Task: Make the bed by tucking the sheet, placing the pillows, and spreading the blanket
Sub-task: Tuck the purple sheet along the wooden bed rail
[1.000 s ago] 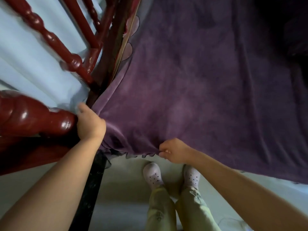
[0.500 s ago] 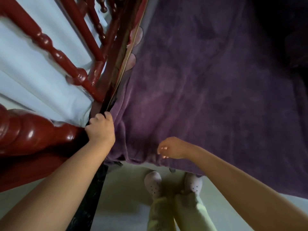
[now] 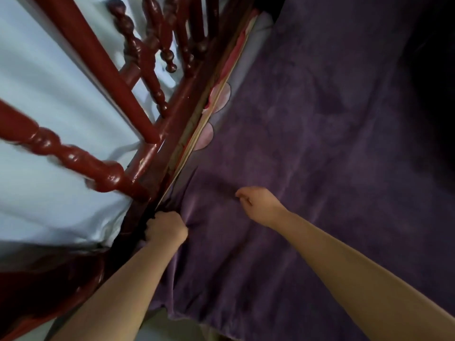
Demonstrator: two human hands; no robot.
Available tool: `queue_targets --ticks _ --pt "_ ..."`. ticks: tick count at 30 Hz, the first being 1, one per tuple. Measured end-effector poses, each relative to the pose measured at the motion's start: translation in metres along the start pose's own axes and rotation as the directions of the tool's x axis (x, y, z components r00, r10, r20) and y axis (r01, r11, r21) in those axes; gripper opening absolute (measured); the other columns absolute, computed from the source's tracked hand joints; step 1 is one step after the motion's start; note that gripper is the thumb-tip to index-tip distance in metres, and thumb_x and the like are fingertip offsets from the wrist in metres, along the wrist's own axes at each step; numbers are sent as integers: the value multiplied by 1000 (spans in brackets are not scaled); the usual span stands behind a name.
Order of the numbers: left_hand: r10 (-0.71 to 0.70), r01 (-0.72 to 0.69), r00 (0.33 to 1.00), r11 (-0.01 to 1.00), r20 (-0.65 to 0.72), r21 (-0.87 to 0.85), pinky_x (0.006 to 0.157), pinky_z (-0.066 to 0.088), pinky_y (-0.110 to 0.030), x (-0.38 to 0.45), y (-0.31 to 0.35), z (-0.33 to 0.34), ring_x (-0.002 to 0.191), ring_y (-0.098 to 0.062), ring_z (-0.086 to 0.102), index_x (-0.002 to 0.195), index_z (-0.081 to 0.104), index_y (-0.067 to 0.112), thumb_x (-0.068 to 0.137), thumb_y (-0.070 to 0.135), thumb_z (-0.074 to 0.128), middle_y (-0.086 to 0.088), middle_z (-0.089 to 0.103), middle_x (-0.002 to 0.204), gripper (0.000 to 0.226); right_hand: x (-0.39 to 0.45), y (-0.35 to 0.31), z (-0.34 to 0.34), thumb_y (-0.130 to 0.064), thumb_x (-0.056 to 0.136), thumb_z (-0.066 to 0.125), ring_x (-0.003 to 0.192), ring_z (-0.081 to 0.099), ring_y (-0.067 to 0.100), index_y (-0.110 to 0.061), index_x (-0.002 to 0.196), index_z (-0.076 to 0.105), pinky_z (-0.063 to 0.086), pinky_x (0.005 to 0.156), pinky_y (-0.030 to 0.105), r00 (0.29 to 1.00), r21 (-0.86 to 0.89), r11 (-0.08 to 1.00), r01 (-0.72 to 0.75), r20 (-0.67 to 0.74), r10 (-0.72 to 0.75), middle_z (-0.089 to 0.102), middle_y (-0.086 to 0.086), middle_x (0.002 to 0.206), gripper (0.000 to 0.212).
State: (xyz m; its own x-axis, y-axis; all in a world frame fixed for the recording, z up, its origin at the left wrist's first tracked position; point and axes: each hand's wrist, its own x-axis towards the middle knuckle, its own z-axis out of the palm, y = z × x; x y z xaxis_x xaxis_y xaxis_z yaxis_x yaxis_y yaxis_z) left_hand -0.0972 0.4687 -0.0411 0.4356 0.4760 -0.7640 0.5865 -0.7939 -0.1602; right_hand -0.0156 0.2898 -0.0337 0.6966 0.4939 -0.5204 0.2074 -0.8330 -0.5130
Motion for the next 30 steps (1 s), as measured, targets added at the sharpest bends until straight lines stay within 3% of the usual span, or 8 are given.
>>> queue_targets --ticks 7,13,16,20,22,25,28,30 --pt "108 -79 993 886 38 -457 81 39 -29 3 -10 -13 99 -28 54 102 61 5 96 21 42 -20 57 105 26 59 -47 -3 -11 87 51 146 -3 28 -24 147 14 7 116 53 962 -528 805 272 151 -227 4 1 158 71" --pt "211 29 966 478 147 -878 87 41 -31 -13 -30 -11 101 -21 54 98 64 14 96 20 45 -13 61 117 20 75 -67 -14 -22 86 53 144 8 30 -17 132 47 9 112 62 979 -705 680 201 154 -130 30 6 149 47" --pt "313 33 910 602 273 -798 95 38 -24 -25 -29 -2 119 -20 50 131 50 10 87 33 62 3 53 121 51 58 -72 -28 -26 83 56 132 29 30 -11 126 51 30 105 47 990 -606 789 106 -11 -142 42 10 137 46" --pt "218 -117 937 932 274 -344 88 47 -28 -26 -36 -3 102 -25 60 108 63 3 78 25 69 -9 64 111 37 36 -77 -28 -13 84 52 121 42 31 -5 115 54 44 85 40 988 -473 878 77 -85 -133 55 12 123 32" --pt "206 -84 934 921 292 -380 70 41 -26 -31 -37 -9 83 -24 52 79 59 5 74 7 62 -9 56 85 7 32 -78 -26 -2 81 50 115 48 35 1 109 53 45 80 40 979 -305 949 84 -154 -136 59 20 116 28" --pt "216 97 886 780 411 -618 62 33 -24 -41 -49 -6 80 -25 46 62 51 1 64 -11 48 -10 47 69 12 29 -90 -23 7 78 50 106 54 37 6 104 53 43 78 39 957 -133 970 203 -180 -225 60 27 109 26" --pt "118 170 917 748 380 -642 81 44 -30 -40 -67 10 94 -32 56 98 64 -7 84 -12 37 -22 62 96 31 31 -115 -12 10 75 50 101 56 34 -5 92 50 42 80 38 938 -107 938 331 -70 -339 59 25 106 23" --pt "-59 150 984 777 167 -611 96 43 -38 -43 -72 17 115 -40 53 123 53 -9 89 -6 40 -30 56 123 36 38 -125 -1 10 77 48 103 54 32 -13 88 38 42 80 36 937 -91 936 341 -52 -346 57 24 108 27"
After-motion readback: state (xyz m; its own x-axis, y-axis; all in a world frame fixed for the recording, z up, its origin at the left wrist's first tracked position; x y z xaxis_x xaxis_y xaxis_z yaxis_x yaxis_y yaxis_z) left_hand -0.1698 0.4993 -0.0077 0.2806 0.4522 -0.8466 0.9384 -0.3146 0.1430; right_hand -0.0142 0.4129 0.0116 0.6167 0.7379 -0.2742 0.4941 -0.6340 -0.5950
